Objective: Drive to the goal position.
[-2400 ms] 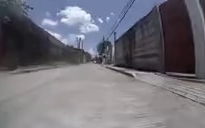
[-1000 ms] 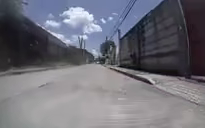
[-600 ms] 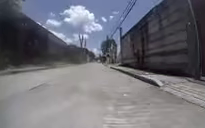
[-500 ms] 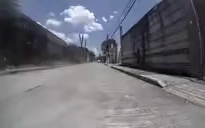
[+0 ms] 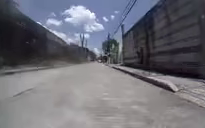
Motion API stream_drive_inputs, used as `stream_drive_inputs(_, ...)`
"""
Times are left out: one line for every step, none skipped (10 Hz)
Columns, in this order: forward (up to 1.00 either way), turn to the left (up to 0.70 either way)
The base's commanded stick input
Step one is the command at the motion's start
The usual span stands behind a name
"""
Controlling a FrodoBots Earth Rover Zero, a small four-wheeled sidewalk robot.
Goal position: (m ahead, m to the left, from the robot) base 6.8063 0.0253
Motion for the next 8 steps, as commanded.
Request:
stream_drive_inputs(0.85, 0.00)
stream_drive_inputs(0.85, 0.00)
stream_drive_inputs(0.85, 0.00)
stream_drive_inputs(0.85, 0.00)
stream_drive_inputs(0.85, 0.00)
stream_drive_inputs(0.85, 0.00)
stream_drive_inputs(0.85, 0.00)
stream_drive_inputs(0.85, 0.00)
